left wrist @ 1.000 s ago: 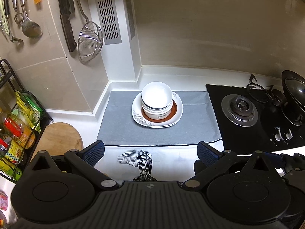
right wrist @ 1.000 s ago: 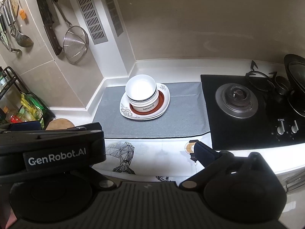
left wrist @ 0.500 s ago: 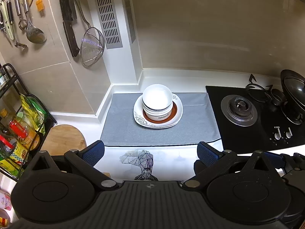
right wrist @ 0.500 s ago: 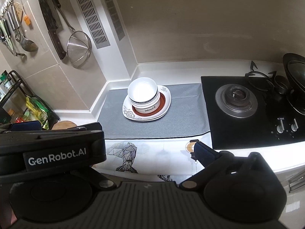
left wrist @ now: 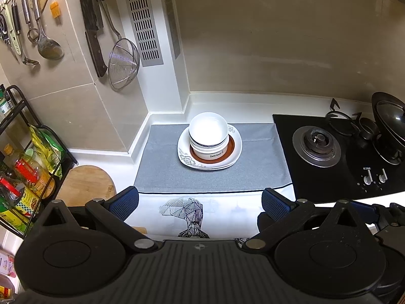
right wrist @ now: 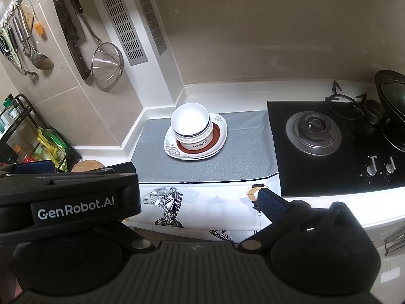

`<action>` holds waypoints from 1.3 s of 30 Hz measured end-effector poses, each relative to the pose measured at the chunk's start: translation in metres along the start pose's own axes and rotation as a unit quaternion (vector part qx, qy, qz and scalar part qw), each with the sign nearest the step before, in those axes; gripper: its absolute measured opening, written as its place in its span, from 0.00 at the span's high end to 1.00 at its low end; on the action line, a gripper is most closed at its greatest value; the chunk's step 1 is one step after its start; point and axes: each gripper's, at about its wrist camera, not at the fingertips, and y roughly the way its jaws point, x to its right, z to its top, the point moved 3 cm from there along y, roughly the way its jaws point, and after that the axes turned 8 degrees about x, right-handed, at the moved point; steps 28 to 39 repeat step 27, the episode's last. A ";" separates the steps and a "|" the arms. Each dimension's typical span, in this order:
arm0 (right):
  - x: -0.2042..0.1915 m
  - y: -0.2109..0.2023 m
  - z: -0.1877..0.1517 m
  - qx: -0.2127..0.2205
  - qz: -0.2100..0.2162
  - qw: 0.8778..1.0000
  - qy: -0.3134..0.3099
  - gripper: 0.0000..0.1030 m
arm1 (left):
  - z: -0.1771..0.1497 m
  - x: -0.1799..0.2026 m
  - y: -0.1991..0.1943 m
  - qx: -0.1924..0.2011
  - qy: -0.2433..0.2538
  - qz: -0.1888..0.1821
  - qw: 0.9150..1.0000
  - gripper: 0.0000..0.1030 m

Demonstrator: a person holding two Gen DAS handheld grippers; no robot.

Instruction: Organize plates and bowls

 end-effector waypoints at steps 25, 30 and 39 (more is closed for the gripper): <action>-0.004 0.009 -0.001 -0.012 -0.002 1.000 0.009 0.01 | 0.002 -0.009 0.008 -0.013 0.009 0.001 1.000 0.00; -0.007 0.014 -0.002 -0.015 -0.005 1.000 0.009 0.01 | 0.001 -0.013 0.013 -0.016 0.008 -0.002 1.000 0.00; -0.007 0.014 -0.002 -0.015 -0.005 1.000 0.009 0.01 | 0.001 -0.013 0.013 -0.016 0.008 -0.002 1.000 0.00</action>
